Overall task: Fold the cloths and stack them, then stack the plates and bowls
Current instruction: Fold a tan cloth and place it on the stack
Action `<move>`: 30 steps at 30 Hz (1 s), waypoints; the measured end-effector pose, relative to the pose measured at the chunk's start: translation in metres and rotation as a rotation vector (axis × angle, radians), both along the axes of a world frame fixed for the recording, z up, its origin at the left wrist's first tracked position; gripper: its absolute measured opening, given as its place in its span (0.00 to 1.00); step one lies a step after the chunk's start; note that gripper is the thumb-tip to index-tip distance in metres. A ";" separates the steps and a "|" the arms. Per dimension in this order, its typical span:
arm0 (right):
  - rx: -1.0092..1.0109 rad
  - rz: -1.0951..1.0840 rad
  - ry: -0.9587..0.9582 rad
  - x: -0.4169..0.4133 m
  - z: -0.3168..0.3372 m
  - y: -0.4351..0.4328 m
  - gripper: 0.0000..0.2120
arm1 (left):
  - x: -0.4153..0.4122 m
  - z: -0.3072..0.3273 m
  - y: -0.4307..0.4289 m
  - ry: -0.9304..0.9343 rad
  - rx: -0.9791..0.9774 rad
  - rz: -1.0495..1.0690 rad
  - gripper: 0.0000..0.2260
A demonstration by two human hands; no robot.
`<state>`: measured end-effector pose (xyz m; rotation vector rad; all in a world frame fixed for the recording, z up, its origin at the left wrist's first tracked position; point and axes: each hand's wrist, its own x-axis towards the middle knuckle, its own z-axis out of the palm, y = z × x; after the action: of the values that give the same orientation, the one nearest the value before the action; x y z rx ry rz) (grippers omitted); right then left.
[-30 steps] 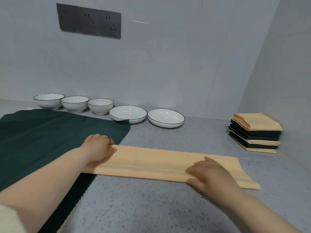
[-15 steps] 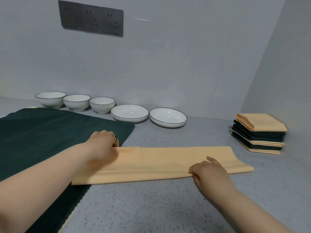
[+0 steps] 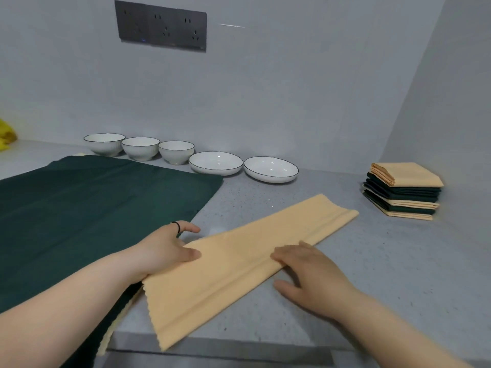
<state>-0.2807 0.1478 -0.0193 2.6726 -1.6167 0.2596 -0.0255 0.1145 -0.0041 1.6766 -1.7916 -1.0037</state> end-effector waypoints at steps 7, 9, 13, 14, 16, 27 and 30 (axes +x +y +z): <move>-0.111 0.119 -0.036 0.051 -0.026 0.059 0.38 | 0.002 -0.005 0.043 0.122 0.003 0.091 0.14; -0.185 0.115 -0.068 0.066 -0.039 0.062 0.33 | -0.001 -0.006 0.056 0.119 0.006 0.090 0.14; -0.284 0.204 -0.243 0.071 -0.043 0.067 0.14 | 0.003 -0.003 0.081 0.104 0.040 0.039 0.12; -0.271 0.218 -0.287 0.066 -0.041 0.068 0.13 | 0.004 -0.002 0.084 0.049 0.031 0.008 0.10; -0.253 0.228 -0.371 0.055 -0.036 0.070 0.17 | 0.007 -0.002 0.086 -0.039 -0.028 -0.068 0.06; 0.072 0.043 -0.783 0.000 -0.011 0.085 0.22 | -0.070 -0.002 0.023 -0.184 -0.325 -0.502 0.21; 0.054 -0.073 -0.953 -0.006 0.003 0.083 0.18 | -0.078 -0.001 0.016 -0.183 -0.247 -0.467 0.20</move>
<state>-0.2865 0.2311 -0.0167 2.6459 -1.8550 1.7021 -0.1034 0.1304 -0.0050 1.2598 -2.3892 -0.7810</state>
